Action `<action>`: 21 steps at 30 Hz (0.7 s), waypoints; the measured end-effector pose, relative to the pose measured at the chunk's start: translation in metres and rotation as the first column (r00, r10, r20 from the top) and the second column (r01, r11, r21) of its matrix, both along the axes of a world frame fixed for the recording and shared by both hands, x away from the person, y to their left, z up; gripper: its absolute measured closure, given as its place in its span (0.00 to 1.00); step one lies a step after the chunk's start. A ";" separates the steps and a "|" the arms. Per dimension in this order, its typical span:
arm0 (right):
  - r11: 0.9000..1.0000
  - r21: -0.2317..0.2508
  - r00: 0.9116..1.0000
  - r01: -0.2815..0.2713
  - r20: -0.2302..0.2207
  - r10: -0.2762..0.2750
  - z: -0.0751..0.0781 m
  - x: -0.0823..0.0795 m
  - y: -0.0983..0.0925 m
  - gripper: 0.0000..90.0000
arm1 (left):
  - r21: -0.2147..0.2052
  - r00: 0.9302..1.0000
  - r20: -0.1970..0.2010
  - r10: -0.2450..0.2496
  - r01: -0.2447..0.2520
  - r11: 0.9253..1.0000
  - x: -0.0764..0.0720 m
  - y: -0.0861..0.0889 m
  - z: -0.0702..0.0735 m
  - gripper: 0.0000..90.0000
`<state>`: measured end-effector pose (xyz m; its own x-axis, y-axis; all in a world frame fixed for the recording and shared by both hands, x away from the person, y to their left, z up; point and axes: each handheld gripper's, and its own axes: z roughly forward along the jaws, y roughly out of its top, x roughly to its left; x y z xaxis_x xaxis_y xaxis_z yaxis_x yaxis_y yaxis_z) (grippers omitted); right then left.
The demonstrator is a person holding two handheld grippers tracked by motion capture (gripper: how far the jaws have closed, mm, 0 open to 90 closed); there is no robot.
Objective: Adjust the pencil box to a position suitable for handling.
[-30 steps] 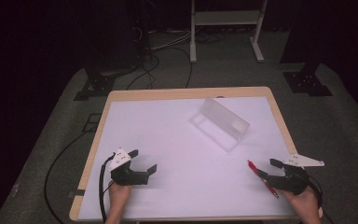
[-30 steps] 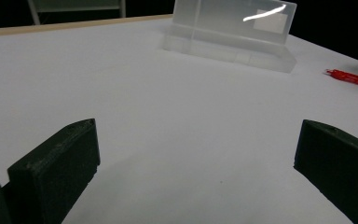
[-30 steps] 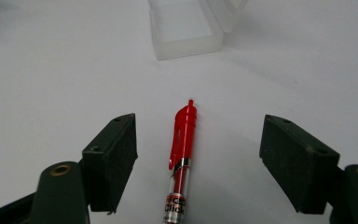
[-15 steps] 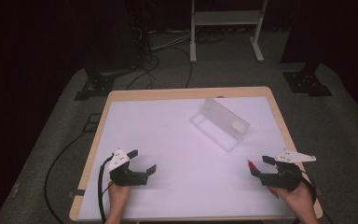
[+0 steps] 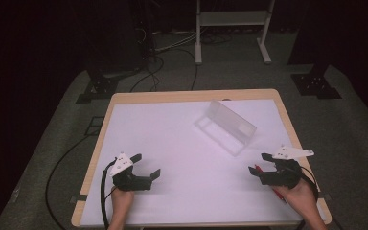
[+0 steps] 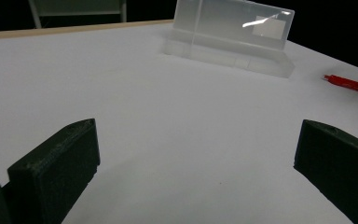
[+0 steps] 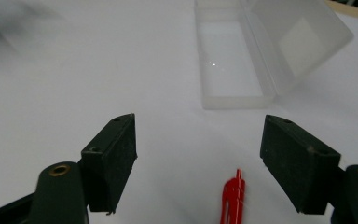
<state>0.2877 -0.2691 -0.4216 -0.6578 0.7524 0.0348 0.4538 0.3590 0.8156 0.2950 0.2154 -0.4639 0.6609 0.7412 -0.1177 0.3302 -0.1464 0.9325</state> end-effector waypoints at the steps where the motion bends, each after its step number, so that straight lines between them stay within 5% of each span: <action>1: 1.000 -0.007 1.000 -0.012 0.002 0.012 0.002 0.002 0.003 0.28 | 0.001 1.000 0.000 0.001 -0.001 1.000 0.000 0.000 0.000 0.00; 21: 0.996 -0.049 0.997 -0.070 0.009 0.071 0.018 0.028 0.038 0.28 | -0.010 1.000 -0.005 0.012 -0.012 1.000 0.000 0.001 0.000 0.00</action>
